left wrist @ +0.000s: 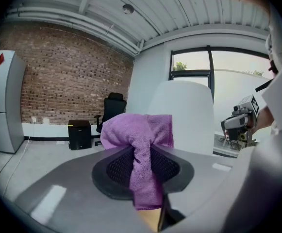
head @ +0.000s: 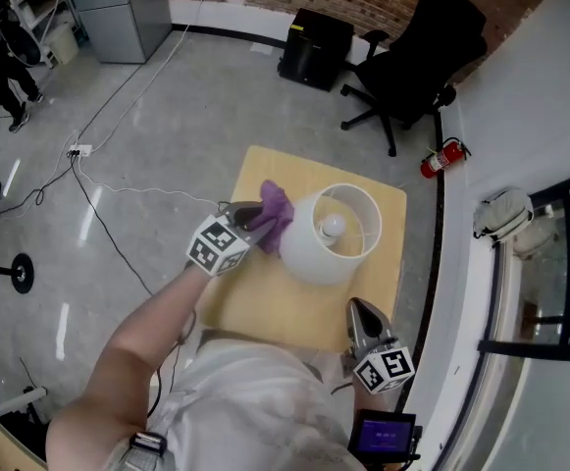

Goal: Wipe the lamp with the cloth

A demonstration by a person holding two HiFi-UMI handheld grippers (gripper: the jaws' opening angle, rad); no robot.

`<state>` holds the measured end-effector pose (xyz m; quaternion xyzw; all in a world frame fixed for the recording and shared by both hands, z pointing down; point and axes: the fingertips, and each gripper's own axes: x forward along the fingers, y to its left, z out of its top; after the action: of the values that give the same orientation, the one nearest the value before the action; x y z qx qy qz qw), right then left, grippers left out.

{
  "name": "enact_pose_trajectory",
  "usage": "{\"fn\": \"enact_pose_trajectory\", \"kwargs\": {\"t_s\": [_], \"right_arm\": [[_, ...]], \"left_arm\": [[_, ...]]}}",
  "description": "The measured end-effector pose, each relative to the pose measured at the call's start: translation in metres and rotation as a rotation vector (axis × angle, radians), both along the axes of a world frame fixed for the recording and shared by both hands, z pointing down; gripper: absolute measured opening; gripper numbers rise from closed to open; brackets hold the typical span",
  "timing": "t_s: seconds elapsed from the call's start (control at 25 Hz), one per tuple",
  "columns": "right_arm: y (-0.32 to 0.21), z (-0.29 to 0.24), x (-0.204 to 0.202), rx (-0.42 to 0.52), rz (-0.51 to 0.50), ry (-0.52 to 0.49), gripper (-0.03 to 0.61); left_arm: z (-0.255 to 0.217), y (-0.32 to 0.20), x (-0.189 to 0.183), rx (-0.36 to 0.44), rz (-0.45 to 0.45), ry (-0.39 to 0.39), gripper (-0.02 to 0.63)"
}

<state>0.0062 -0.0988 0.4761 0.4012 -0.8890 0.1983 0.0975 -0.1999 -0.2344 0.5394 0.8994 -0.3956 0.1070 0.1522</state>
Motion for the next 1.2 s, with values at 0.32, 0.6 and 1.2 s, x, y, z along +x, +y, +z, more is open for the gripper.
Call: {"fn": "enact_pose_trajectory", "kwargs": {"t_s": [0.32,0.6,1.2], "right_arm": [[0.010,-0.004,0.003,0.013,0.012,0.043,0.014],[0.024,-0.005,0.012,0.013,0.061,0.057,0.014],[0.041,0.003,0.036,-0.014,0.183,0.073,0.014]], "left_arm": [[-0.092,-0.040,-0.014,0.094,0.017,0.165,0.095],[-0.147,-0.054,0.025,0.161,0.222,0.143,0.095],[-0.038,-0.091,0.048,0.019,0.355,-0.128,0.095]]}}
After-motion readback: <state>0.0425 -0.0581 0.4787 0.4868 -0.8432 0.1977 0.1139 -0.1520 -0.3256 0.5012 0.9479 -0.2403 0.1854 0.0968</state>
